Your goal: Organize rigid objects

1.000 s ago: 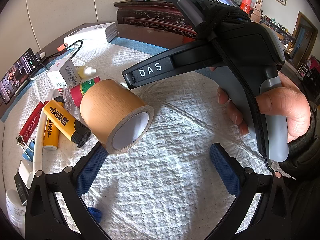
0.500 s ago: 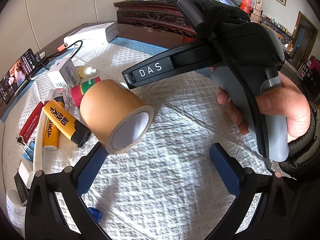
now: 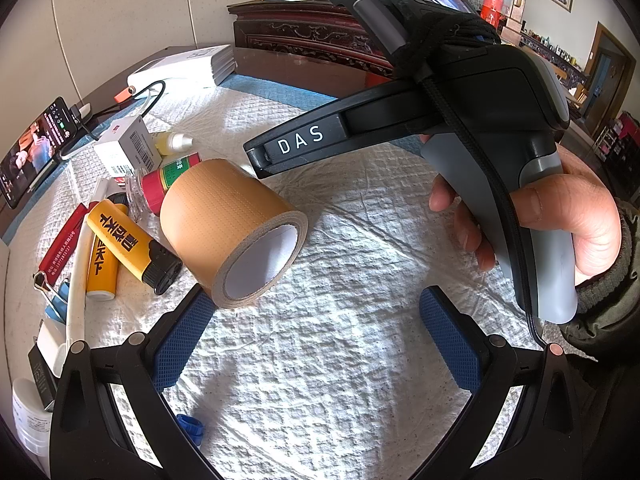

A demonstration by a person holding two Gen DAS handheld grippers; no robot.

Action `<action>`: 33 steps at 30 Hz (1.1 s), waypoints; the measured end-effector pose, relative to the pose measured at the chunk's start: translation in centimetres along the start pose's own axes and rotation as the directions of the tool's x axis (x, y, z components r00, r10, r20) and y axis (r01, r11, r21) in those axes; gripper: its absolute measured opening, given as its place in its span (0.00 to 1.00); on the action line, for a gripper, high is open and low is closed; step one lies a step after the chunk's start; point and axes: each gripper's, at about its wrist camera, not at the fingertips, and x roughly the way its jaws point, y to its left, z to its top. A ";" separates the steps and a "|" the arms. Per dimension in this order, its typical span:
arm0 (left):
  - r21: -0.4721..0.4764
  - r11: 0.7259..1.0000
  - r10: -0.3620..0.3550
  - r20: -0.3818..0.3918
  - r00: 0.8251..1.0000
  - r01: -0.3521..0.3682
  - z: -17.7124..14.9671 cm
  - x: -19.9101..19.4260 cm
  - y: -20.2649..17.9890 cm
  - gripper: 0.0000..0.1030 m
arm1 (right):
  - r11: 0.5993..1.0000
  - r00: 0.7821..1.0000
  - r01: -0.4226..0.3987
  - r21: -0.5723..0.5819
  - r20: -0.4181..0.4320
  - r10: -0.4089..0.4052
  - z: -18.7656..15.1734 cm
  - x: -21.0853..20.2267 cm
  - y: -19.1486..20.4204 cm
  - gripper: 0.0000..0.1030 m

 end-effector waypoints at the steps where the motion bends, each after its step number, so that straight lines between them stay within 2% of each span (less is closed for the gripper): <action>1: 0.000 1.000 0.000 0.000 1.000 0.000 0.0 0.0 0.0 1.00 | 1.000 1.000 0.000 0.000 0.000 0.000 0.0 0.0 0.0 1.00; 23: 0.000 1.000 0.000 0.000 1.000 0.000 0.0 0.0 0.0 1.00 | 1.000 1.000 0.004 0.001 0.000 -0.004 0.0 -0.1 0.0 1.00; 33: 0.026 0.999 -0.030 0.000 1.000 0.030 0.5 0.3 1.1 1.00 | 1.000 1.000 0.004 0.001 0.000 -0.004 0.0 -0.1 0.0 1.00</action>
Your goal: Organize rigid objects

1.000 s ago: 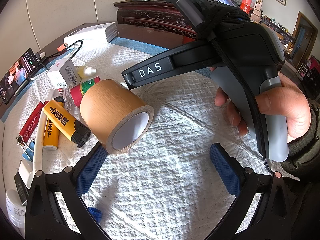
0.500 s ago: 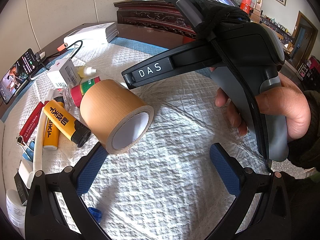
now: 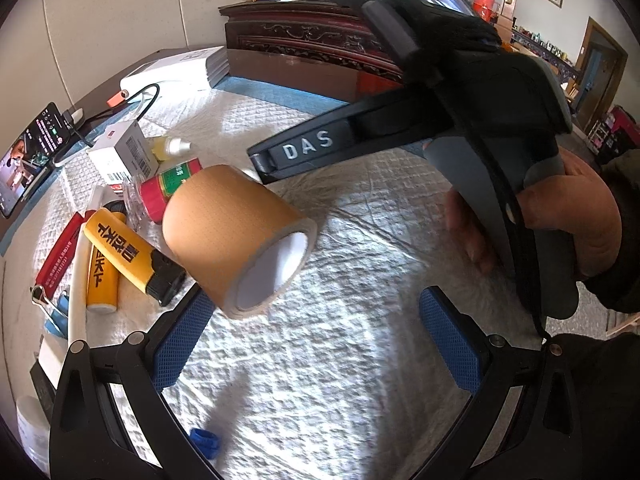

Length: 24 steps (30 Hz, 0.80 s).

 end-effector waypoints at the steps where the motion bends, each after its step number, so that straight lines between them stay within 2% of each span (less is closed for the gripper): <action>1: 0.002 1.000 -0.001 0.000 1.000 0.001 0.1 0.1 0.1 1.00 | 1.000 1.000 0.000 0.000 0.000 0.000 0.0 0.0 0.0 1.00; 24: 0.003 1.000 0.002 0.001 1.000 -0.002 0.1 0.0 0.3 1.00 | 1.000 1.000 0.005 0.001 0.000 -0.005 0.0 -0.1 -0.3 1.00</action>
